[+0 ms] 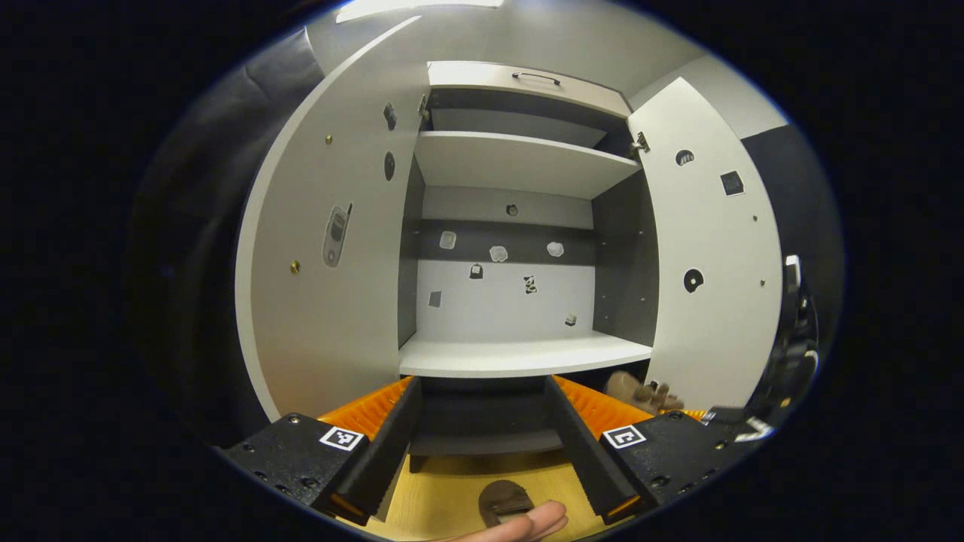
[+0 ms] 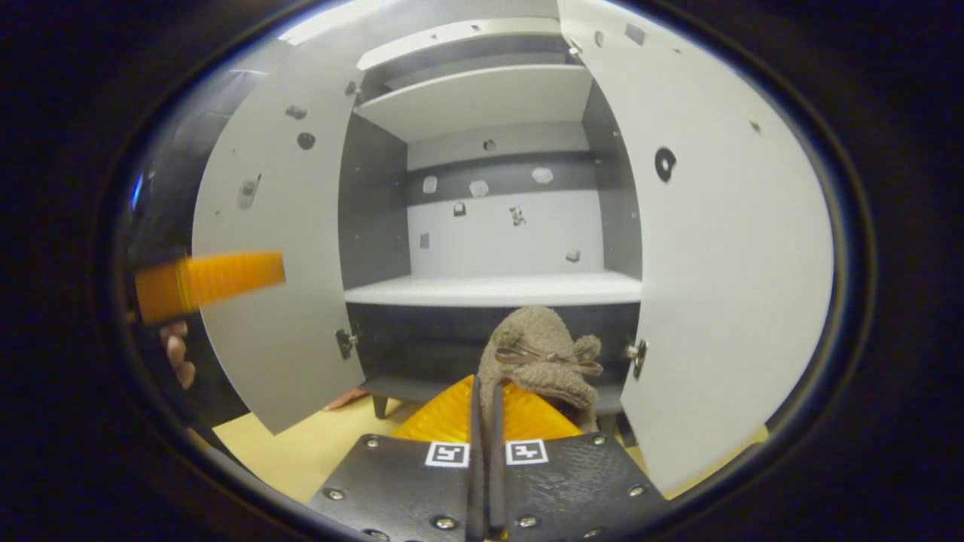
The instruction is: Grab one shoe with the right hand and put it into the shoe cabinet, grab the other shoe with the left hand and put it into the shoe cabinet; then close the right door with the right hand and the left door with the left hand.
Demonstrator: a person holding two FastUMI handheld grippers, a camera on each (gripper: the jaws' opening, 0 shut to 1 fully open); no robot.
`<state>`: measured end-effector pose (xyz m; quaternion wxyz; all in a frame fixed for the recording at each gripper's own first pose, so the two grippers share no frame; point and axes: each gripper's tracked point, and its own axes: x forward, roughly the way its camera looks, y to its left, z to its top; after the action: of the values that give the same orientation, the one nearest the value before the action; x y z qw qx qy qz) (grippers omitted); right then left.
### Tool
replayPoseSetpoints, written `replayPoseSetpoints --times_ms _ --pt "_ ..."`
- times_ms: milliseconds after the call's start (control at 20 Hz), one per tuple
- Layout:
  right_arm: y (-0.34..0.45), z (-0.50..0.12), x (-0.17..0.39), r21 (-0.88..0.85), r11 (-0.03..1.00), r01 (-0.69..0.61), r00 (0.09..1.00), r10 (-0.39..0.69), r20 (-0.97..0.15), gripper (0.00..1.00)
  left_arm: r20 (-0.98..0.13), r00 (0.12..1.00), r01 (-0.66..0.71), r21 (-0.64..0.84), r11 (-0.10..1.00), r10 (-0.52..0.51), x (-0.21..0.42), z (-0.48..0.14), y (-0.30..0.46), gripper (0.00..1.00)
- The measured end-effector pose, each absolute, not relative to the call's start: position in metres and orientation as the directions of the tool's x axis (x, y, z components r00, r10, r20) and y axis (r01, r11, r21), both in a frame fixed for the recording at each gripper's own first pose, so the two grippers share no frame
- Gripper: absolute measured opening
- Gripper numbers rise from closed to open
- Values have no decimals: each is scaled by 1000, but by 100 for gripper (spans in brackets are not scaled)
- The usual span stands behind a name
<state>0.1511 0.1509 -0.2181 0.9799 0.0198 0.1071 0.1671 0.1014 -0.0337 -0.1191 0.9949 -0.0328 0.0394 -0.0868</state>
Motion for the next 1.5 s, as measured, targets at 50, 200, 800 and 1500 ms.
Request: replayPoseSetpoints --times_ms 50,200,800,1500 --pt "149 -199 161 64 947 -316 929 322 -183 4 -77 981 170 -77 982 -176 103 -123 -33 99" --pt "148 -148 199 33 959 -282 951 284 -124 4 -81 980 174 -86 981 -181 106 -132 -36 99" --pt "185 -144 391 -33 966 -256 943 243 -228 4 -107 979 163 -99 982 -174 108 -170 -26 100" --pt "189 -146 420 -188 953 -240 954 196 -226 98 -88 984 147 -88 985 -155 97 -162 -14 99"
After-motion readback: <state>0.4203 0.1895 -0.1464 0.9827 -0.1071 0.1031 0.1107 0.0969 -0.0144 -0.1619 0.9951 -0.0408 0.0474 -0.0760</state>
